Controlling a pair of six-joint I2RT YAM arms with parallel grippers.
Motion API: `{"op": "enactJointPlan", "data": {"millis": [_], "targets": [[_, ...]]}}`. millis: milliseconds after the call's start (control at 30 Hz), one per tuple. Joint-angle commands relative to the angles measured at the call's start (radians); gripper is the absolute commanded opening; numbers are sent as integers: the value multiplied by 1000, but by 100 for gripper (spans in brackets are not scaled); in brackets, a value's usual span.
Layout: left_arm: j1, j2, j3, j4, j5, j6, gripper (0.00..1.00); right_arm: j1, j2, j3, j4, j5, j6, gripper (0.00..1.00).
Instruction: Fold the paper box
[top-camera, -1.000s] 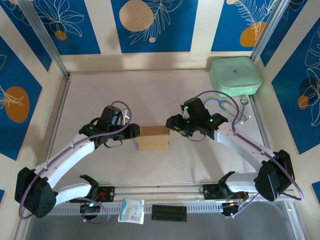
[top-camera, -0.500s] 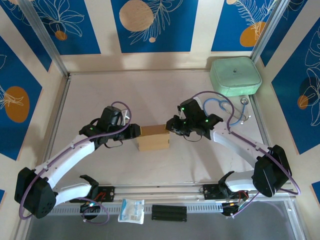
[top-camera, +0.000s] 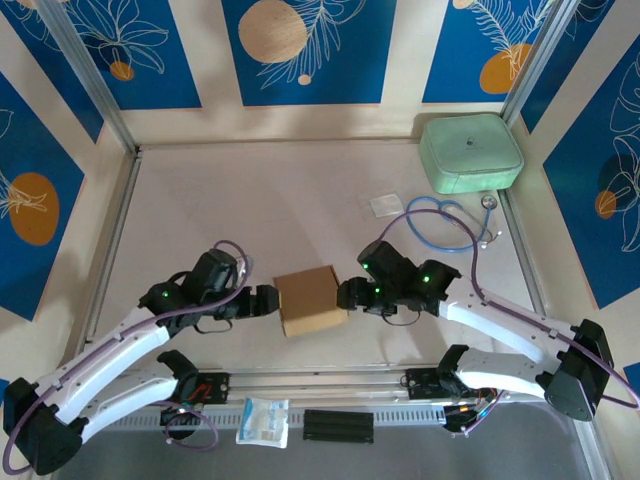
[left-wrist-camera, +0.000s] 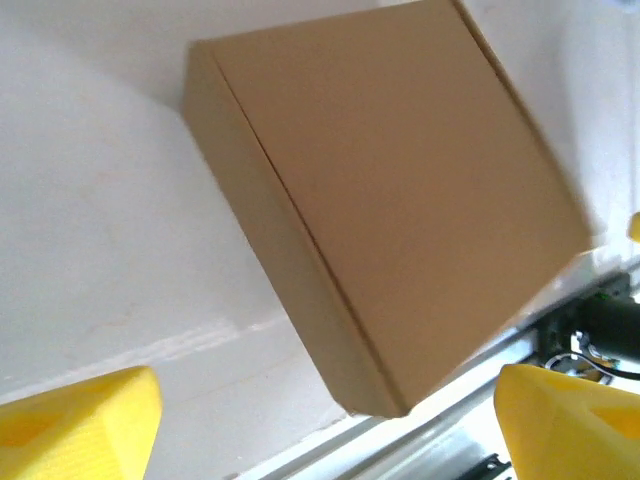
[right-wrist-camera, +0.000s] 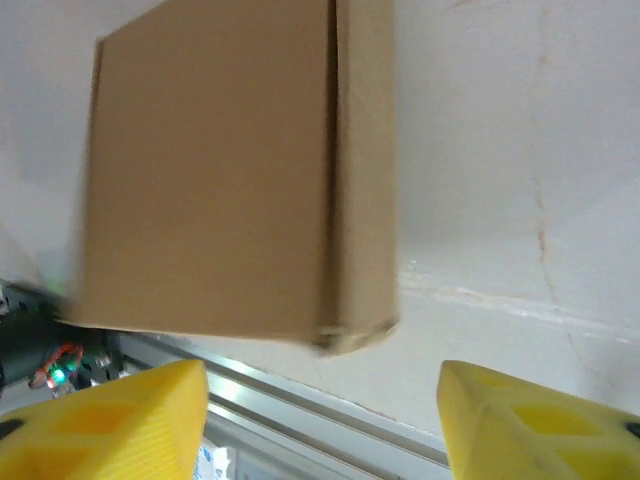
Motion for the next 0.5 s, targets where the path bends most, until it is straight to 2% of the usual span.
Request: {"op": "enactJointPlan", "data": {"millis": [0, 200, 300, 367, 467], "targets": [[-2, 71, 34, -26, -51, 13, 89, -57, 6, -2, 7, -6, -8, 70], [-3, 271, -22, 182, 70, -8, 95, -110, 149, -56, 191, -84, -68, 72], [-7, 335, -64, 323, 160, -68, 94, -97, 246, -45, 233, -140, -117, 66], [-16, 368, -104, 454, 222, -133, 86, -69, 311, -37, 256, -165, -120, 58], [-26, 407, -165, 673, 289, -227, 69, -24, 374, 8, 256, -160, -108, 48]]}}
